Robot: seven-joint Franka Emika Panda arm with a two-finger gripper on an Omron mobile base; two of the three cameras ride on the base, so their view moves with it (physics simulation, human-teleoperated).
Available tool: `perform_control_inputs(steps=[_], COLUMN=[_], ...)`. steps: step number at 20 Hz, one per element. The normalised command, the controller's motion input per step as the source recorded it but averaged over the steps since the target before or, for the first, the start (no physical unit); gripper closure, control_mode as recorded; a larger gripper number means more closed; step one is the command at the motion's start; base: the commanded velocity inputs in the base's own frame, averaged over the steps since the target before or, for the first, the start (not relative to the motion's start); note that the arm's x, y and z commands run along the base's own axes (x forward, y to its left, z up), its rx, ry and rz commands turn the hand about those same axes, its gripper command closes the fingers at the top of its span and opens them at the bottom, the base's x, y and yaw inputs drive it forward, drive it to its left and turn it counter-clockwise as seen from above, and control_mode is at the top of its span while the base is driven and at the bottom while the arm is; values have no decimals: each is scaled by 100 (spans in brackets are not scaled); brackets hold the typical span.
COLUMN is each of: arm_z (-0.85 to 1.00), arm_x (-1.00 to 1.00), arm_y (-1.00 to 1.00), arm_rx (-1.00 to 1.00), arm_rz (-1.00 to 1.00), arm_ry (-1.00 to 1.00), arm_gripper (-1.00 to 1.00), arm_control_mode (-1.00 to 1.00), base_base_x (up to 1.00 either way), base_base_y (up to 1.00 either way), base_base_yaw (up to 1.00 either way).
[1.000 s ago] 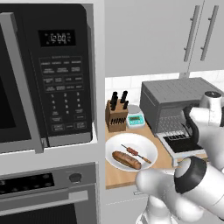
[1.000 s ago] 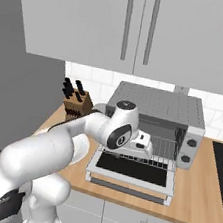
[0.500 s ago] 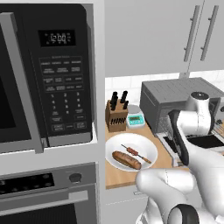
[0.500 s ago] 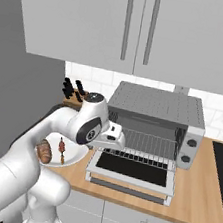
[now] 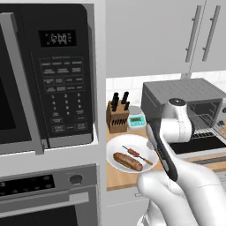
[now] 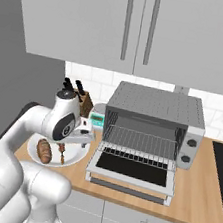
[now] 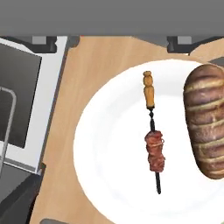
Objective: Pick up the kebab skewer and baguette bread, and place them inside the toaster oven. Close the toaster oven door and start by setting the timer.
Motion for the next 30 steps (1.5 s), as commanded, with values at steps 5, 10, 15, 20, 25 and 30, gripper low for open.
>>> perform_control_inputs(steps=[5,10,15,20,25,30], arm_z=[0,-14,-22,-34,-14,-7], arm_x=[16,30,8,1,2,5], arm_y=[97,64,44,34,21,3], arm_rx=[3,0,0,11,3,0], arm_rz=[21,12,9,5,1,0], arm_ry=[17,16,23,27,11,1], arm_gripper=[-100,-100,-100,-100,-100,-100], arm_control_mode=[-100,-100,-100,-100,-100,-100], base_base_x=[0,0,0,0,0,0], base_base_y=[0,0,0,0,0,0], base_base_yaw=[0,0,0,0,0,0])
